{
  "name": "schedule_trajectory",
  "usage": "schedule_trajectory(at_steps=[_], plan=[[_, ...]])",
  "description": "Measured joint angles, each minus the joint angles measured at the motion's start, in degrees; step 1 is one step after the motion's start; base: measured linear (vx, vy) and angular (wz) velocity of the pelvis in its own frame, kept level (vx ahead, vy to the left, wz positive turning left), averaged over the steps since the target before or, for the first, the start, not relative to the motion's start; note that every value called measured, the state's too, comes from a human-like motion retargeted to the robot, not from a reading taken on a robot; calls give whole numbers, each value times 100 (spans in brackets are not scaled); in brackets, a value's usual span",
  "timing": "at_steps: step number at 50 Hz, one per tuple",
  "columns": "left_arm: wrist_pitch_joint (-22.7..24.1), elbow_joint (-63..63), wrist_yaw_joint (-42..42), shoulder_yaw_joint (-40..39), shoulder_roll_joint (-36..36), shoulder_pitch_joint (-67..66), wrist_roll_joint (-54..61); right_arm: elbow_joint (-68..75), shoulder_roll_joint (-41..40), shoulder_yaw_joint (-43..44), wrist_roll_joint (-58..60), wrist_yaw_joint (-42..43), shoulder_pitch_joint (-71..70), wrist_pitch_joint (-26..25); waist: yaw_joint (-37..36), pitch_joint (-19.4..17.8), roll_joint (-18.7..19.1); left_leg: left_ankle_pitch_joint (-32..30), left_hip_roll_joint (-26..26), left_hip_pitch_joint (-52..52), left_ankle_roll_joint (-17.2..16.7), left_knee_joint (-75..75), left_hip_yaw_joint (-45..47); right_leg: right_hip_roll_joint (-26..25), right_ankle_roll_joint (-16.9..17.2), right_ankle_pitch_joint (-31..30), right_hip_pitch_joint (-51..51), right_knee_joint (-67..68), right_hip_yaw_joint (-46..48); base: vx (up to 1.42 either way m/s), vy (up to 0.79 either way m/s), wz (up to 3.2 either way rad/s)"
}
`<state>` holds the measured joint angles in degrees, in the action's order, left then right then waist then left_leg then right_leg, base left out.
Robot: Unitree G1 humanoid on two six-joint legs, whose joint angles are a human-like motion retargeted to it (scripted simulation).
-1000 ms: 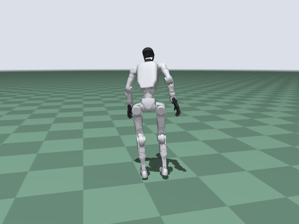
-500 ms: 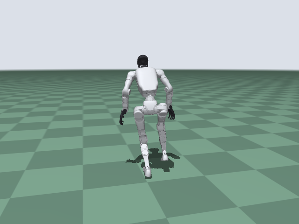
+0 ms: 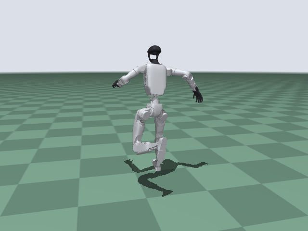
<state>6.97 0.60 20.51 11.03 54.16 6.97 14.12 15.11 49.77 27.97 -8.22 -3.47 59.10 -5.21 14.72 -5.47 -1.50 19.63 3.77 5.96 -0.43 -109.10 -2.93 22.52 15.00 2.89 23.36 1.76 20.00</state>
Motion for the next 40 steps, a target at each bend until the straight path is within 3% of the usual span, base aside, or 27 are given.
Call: schedule_trajectory(at_steps=[2, 3, 5, 7, 8, 9, 10, 12, 15, 17, 18, 20, 22, 25, 31, 35, 37, 40], plan=[[-126, 156, -158, -792, 152, -1173, -300, -325, -561, 233, -208, 212, 144, 91, 27, 107, -160, 103, -482, 608, 406, -1431, 260, 601, -74, -971, 103, 84, 183, 106, -57, 87], [-204, 353, -198, -1270, 46, -1733, -481, -289, -786, 223, -312, 386, -43, 113, -56, 87, -108, 102, -600, 973, 635, -2022, 520, 707, -298, -1402, 373, 431, 140, 87, -54, -35], [-551, 969, -219, -2211, -583, -2749, -722, 214, -1033, -157, -363, 940, -891, 48, -499, -19, 328, -825, 197, 1533, 975, -2805, 792, 248, -933, -1143, 1492, 2291, -152, 71, -54, -174], [-730, 1858, -133, -2800, -1727, -3258, -544, 1411, -1075, -1065, -4, 1765, -2569, -173, -625, -419, 381, 655, -718, 2154, 511, -2799, 1459, 145, -589, -362, 2170, 4098, -686, 65, -32, -202], [-811, 2469, -70, -2955, -2237, -3299, -279, 2094, -1130, -1735, 237, 2283, -3615, -207, -606, -788, 285, 664, -901, 2204, 156, -2427, 1554, 77, -391, -49, 2104, 4690, -826, 60, -29, -207], [-885, 3134, -141, -2915, -2627, -3214, -185, 2412, -1186, -2437, 404, 2520, -4405, -248, -711, -941, 357, 785, -968, 2483, 210, -2001, 1576, -204, -364, 38, 2009, 4743, -860, 51, -26, -225], [-956, 3825, -278, -2779, -2958, -3065, -176, 2548, -1242, -3156, 535, 2619, -5067, -292, -878, -985, 514, 962, -978, 2876, 469, -1549, 1562, -591, -423, 12, 1899, 4528, -841, 41, -17, -211], [-905, 4829, -558, -2208, -3235, -2814, -982, 1681, -1278, -4074, 1036, 2673, -5672, -68, -1160, -964, 650, 865, -1187, 3526, 612, -115, 1223, -998, -550, -156, 1641, 4028, -810, 39, -13, -154], [-900, 5191, -378, -1479, -3386, -2779, -2060, -104, -1246, -4647, 1943, 2432, -6133, 238, -1479, -750, 548, 574, -1417, 3820, 1032, 2927, 665, -1279, -581, -558, 1288, 3156, -953, 37, -10, -91], [-868, 5020, -294, -1433, -3516, -2833, -1586, -952, -1272, -4766, 2419, 2523, -6294, 275, -1738, -679, 390, 221, -1349, 3138, 1090, 5706, 443, -1438, -451, -762, 892, 2585, -1198, 45, -8, -124], [-845, 4906, -294, -1484, -3586, -2881, -1149, -1292, -1298, -4801, 2557, 2683, -6303, 299, -1921, -711, 366, -155, -1269, 2541, 908, 7209, 281, -1595, -407, -802, 582, 2311, -1332, 54, -6, -172], [-827, 4710, -412, -1631, -3706, -3018, -422, -1902, -1365, -4785, 2517, 2945, -6147, 443, -2228, -911, 559, -1268, -947, 1177, 214, 9619, -251, -2071, -459, -770, -346, 1746, -1467, 60, -3, -170], [-829, 4653, -497, -1682, -3753, -3112, -177, -2188, -1430, -4782, 2139, 2906, -5941, 595, -2277, -896, 694, -1916, -738, 441, -242, 10420, -612, -2344, -538, -697, -1033, 1347, -1504, 57, 2, -81], [-841, 4730, -489, -1591, -3720, -3085, -256, -2001, -1567, -4802, 1719, 2657, -5675, 621, -2128, -654, 597, -1864, -726, -106, -375, 10603, -561, -2338, -542, -585, -1623, 1042, -1501, 47, 5, -1], [-808, 4917, -723, -1086, -3640, -2506, -585, -256, -1911, -4471, 1809, 2377, -5177, 431, -1702, -134, 565, -1695, -799, -731, -461, 10836, -737, -2277, -386, -369, -2516, 485, -1274, 37, 6, 38], [-722, 5264, -617, -558, -3733, -1680, -627, 1794, -2415, -4078, 1612, 2771, -5176, 215, -1792, 43, 561, -1462, -801, -1033, -460, 10799, -660, -2293, -231, -294, -2933, 246, -1396, 26, 2, -24], [-711, 5719, -601, -244, -3787, -1061, -802, 3263, -2770, -3818, 1120, 2989, -5416, 174, -1964, 164, 425, -1358, -839, -1068, -396, 10778, -528, -2237, -34, -81, -2767, 619, -1490, 18, 1, -46], [-786, 6110, -815, 72, -3896, -409, -942, 5090, -3103, -3443, 289, 2861, -5660, -62, -1976, 296, 306, -1247, -846, -1152, -370, 10730, -436, -2240, -1, 21, -2842, 645, -1589, 14, 2, -28]])
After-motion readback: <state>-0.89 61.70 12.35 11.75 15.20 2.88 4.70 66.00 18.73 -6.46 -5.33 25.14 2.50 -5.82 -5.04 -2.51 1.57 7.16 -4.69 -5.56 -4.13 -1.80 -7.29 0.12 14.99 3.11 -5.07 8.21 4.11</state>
